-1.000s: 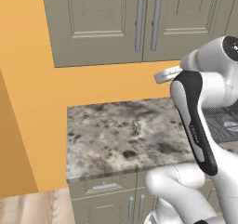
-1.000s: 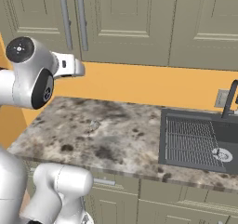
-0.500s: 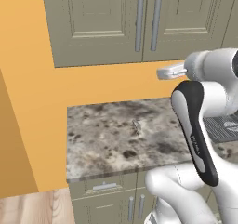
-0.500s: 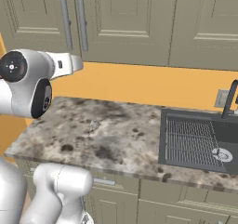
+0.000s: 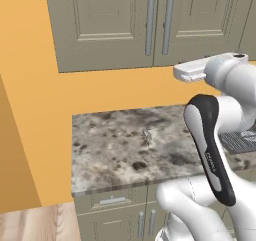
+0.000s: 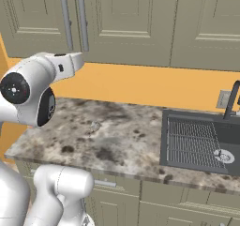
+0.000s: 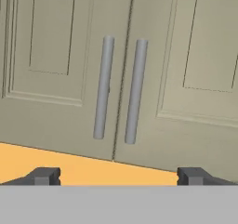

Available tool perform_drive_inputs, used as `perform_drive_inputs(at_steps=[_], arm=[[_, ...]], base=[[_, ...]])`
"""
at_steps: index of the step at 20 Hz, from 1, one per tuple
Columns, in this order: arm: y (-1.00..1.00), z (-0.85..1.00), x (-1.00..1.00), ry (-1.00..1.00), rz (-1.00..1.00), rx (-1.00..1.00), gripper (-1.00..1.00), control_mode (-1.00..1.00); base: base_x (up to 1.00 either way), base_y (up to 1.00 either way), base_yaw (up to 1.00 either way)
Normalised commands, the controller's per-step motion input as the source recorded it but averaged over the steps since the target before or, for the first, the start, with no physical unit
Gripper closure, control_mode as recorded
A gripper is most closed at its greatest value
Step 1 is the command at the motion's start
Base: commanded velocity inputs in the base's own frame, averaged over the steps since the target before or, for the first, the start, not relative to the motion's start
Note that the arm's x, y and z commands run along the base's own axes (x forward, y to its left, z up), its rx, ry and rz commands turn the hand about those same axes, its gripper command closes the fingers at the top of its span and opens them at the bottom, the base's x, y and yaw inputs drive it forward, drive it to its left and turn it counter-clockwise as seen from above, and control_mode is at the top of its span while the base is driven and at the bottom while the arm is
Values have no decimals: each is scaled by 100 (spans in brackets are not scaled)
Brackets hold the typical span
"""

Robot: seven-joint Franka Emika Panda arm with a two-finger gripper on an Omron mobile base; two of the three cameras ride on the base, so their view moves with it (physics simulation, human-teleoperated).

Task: Retrieve the tupperware from the cabinet, then place the raw meat into the tupperware to avoid contamination.

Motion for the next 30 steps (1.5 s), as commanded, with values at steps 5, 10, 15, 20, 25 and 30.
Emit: perform_drive_inputs(at_steps=[5,10,15,20,25,30], arm=[[-6,36,-9,-21,0,7,-100,-100],[-2,30,-5,-17,0,6,-100,-100],[-1,18,-1,-7,2,0,-100,-100],[-8,5,3,-6,4,0,-100,-100],[-5,0,16,-4,1,0,-100,-100],[0,0,24,-1,0,0,-100,-100]], base=[[0,0,0],[0,0,0],[0,0,0],[0,0,0],[0,0,0],[0,0,0]])
